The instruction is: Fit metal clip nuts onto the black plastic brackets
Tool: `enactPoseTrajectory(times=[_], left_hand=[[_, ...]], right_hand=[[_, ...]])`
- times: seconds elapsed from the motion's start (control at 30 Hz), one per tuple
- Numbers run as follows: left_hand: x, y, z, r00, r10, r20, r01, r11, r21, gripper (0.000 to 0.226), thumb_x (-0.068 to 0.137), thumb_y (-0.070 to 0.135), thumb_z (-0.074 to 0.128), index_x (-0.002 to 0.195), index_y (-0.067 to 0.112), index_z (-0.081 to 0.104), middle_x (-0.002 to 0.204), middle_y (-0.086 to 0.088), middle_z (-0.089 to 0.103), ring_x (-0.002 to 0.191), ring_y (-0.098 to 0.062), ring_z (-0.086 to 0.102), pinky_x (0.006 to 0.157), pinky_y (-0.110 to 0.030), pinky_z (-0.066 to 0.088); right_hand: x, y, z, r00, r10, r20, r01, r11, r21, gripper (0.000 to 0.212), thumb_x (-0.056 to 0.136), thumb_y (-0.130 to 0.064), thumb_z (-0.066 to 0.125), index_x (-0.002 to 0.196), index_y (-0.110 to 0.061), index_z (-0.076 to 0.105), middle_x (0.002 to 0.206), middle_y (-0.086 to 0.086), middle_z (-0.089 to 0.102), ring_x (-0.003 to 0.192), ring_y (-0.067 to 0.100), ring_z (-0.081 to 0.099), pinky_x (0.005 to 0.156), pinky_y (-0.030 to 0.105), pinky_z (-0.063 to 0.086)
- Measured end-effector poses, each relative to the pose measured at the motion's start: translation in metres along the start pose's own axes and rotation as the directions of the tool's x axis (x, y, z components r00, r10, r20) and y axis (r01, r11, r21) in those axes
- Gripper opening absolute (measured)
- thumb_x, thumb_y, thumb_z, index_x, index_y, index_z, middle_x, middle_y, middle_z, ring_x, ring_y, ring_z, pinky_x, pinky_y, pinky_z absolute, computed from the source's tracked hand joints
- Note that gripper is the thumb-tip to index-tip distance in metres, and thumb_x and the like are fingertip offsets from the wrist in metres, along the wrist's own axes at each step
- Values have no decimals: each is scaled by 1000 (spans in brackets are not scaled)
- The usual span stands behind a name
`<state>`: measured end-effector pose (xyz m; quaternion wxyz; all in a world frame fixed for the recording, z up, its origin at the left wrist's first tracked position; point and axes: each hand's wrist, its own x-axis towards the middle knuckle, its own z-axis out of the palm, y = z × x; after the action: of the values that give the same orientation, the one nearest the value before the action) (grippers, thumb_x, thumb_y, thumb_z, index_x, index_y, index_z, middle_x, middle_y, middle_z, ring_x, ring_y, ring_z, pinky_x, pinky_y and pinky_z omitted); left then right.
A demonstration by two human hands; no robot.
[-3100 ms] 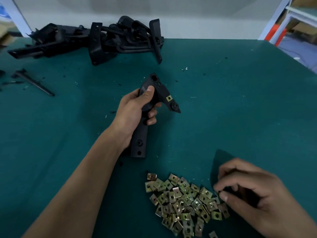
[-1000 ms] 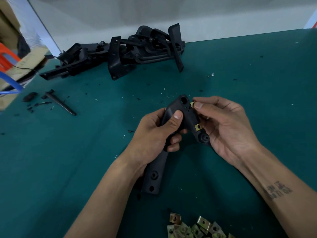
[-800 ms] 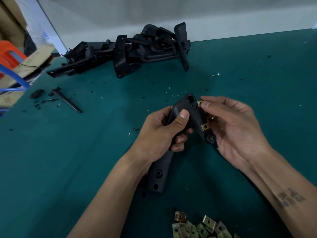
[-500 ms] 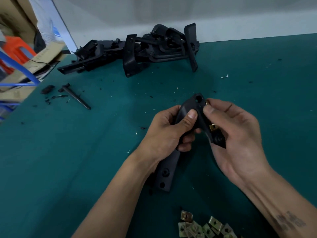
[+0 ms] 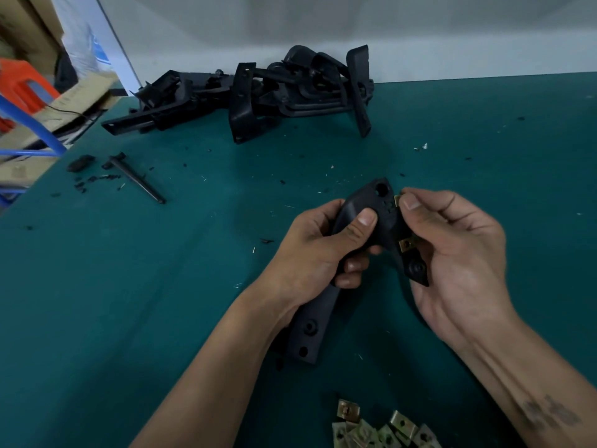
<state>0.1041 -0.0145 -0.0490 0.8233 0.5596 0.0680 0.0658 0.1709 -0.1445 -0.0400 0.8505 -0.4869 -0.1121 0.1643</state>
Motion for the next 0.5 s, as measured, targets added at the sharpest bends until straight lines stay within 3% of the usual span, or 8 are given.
enactPoseTrajectory(times=[0.17, 0.3, 0.43, 0.5], left_hand=[[-1, 0, 0, 1000, -1, 14, 1, 1000, 4, 29, 91, 26, 59, 108, 4, 52, 75, -10, 53, 49, -10, 38, 39, -18, 31], [-1, 0, 1, 1000, -3, 5, 3, 1000, 3, 30, 91, 26, 59, 109, 3, 53, 75, -10, 54, 48, -10, 38, 38, -18, 31], [0, 0, 1, 1000, -7, -16, 7, 1000, 7, 40, 91, 26, 60, 112, -8, 51, 75, -11, 54, 49, -10, 38, 39, -18, 30], [0, 0, 2, 1000, -9, -27, 10, 1000, 10, 43, 90, 27, 60, 111, -10, 50, 75, -11, 53, 49, -10, 38, 39, -18, 30]], right_hand=[[-6, 1, 3, 998, -38, -45, 36, 999, -37, 2, 80, -11, 72, 80, -9, 72, 80, 11, 72, 70, 26, 69, 57, 37, 62], [-7, 2, 6, 993, -58, -102, 53, 997, -50, 4, 79, -12, 73, 81, -9, 72, 82, 11, 71, 77, 29, 66, 62, 42, 61], [-10, 5, 11, 983, -94, -157, 87, 995, -56, 2, 82, -10, 72, 81, -11, 73, 82, 8, 72, 84, 29, 64, 92, 64, 52], [-11, 5, 13, 980, -92, -178, 87, 996, -37, 3, 77, -15, 74, 79, -13, 74, 82, 7, 72, 85, 28, 64, 98, 71, 47]])
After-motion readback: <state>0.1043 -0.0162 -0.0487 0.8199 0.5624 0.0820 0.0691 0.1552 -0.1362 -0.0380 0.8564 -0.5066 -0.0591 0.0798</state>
